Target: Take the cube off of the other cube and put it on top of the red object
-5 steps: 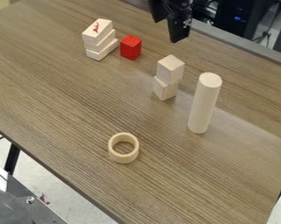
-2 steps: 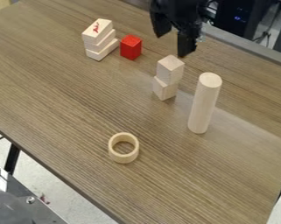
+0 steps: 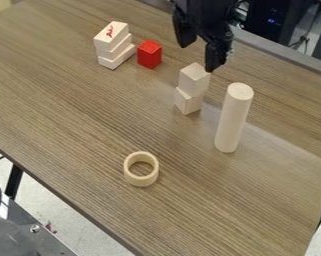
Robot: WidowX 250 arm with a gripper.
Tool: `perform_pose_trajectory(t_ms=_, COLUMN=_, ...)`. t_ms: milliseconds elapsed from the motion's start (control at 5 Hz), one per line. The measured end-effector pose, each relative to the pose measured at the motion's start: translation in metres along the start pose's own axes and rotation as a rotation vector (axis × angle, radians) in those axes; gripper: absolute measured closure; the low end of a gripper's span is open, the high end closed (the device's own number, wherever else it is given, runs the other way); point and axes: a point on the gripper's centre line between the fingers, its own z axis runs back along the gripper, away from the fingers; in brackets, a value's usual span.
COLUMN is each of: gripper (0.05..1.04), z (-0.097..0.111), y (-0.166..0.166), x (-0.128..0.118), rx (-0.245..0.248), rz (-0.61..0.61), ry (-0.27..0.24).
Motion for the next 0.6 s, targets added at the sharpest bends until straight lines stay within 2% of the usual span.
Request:
perform_pose_trajectory(t_ms=400, gripper=0.083, z=-0.0086, y=-0.0007, x=-0.0017, rx=-0.026, rz=0.028, ry=-0.016)
perform_pose_trajectory(t_ms=600, gripper=0.083, z=-0.0164, y=0.0004, x=-0.0039, rx=-0.029, rz=0.028, ry=-0.001)
